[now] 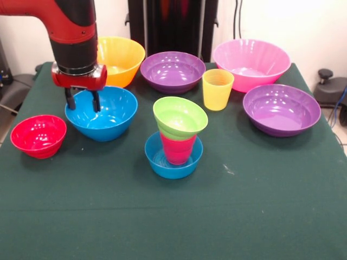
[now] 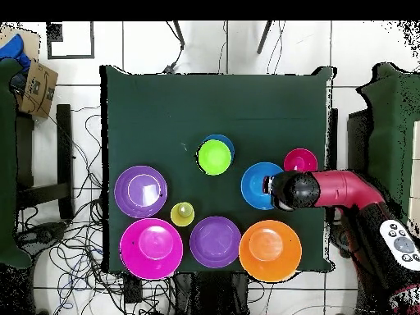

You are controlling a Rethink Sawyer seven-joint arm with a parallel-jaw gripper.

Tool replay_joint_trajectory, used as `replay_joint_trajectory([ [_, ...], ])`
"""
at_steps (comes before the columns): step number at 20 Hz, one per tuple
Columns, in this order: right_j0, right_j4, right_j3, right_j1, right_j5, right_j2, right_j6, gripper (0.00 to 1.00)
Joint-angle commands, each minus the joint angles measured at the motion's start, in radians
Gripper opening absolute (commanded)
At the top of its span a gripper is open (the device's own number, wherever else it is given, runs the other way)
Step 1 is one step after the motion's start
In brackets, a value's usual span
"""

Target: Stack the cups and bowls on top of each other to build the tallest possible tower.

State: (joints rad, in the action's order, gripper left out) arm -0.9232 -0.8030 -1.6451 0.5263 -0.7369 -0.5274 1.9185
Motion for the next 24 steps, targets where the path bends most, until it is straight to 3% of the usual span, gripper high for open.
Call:
replay_joint_trajectory([
  [1,0.009,0.038,0.036,-0.005,-0.144,-0.077,-0.320,1.00],
  [10,0.003,0.125,0.027,0.021,-0.220,-0.132,-0.297,1.00],
  [12,0.004,0.118,0.024,0.028,-0.218,-0.131,-0.290,1.00],
  [17,0.012,0.028,0.033,0.020,-0.152,-0.103,-0.279,1.00],
  [24,-0.004,0.058,0.039,0.050,-0.174,-0.112,-0.274,1.00],
])
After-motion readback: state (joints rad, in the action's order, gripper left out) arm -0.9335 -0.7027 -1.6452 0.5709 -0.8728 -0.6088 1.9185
